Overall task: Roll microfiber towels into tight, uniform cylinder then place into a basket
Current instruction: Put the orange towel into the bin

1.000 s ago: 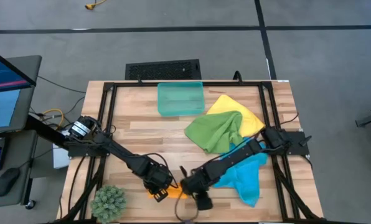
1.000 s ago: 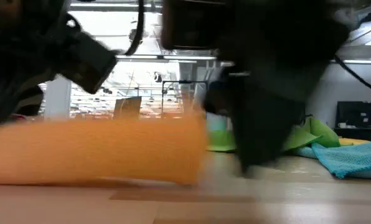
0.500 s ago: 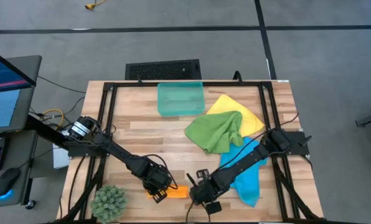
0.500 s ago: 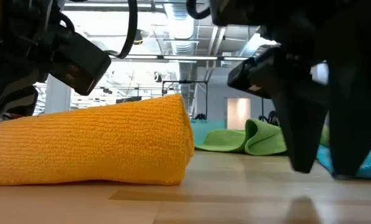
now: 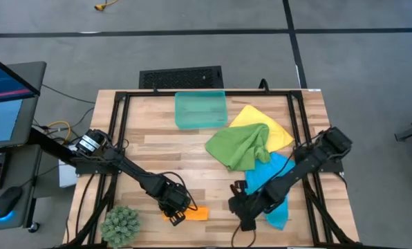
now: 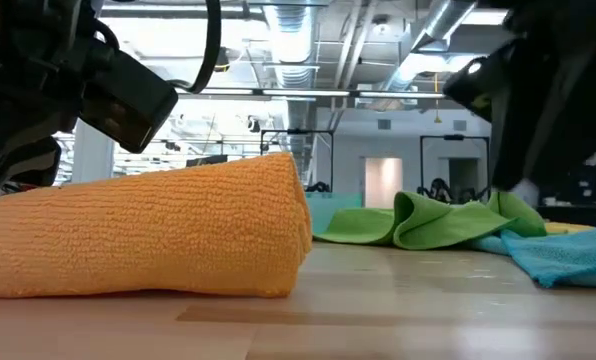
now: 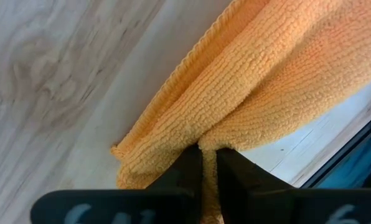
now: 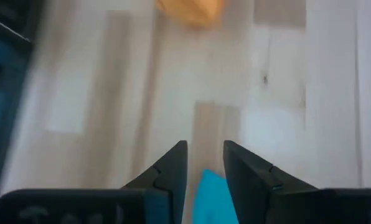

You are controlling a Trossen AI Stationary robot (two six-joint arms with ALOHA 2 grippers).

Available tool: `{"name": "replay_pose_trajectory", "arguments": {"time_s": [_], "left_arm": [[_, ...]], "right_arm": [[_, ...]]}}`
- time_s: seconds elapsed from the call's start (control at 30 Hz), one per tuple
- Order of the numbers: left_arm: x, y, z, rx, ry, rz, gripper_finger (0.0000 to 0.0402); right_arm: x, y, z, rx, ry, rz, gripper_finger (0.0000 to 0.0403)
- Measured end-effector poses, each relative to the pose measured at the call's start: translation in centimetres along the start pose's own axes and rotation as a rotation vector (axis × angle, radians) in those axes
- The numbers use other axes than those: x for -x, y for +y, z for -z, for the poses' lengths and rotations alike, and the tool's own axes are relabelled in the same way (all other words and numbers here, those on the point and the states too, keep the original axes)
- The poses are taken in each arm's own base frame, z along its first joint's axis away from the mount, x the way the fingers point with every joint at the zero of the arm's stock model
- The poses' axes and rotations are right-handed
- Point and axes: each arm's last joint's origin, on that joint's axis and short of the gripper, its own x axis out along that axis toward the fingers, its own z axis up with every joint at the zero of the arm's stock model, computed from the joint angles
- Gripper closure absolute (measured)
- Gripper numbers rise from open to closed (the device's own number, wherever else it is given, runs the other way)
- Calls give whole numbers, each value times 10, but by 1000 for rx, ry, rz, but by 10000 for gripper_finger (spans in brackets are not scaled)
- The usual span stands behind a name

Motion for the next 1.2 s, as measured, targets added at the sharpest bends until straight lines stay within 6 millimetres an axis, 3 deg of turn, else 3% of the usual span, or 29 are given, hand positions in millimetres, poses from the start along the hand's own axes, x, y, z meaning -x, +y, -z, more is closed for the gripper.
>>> {"name": "replay_pose_trajectory", "arguments": {"time_s": [0.3, 0.77, 0.93, 1.2], "left_arm": [[0, 0, 0, -1, 0, 5, 384], [0, -1, 0, -2, -1, 6, 384], [0, -1, 0, -6, -1, 6, 384], [0, -1, 0, -13, -1, 7, 384]], "right_arm": [[-26, 1, -4, 101, -152, -55, 258], [-35, 1, -28, 278, -356, -61, 149], [-36, -8, -34, 263, -386, -48, 143], [-69, -11, -30, 251, -378, -34, 143]]}}
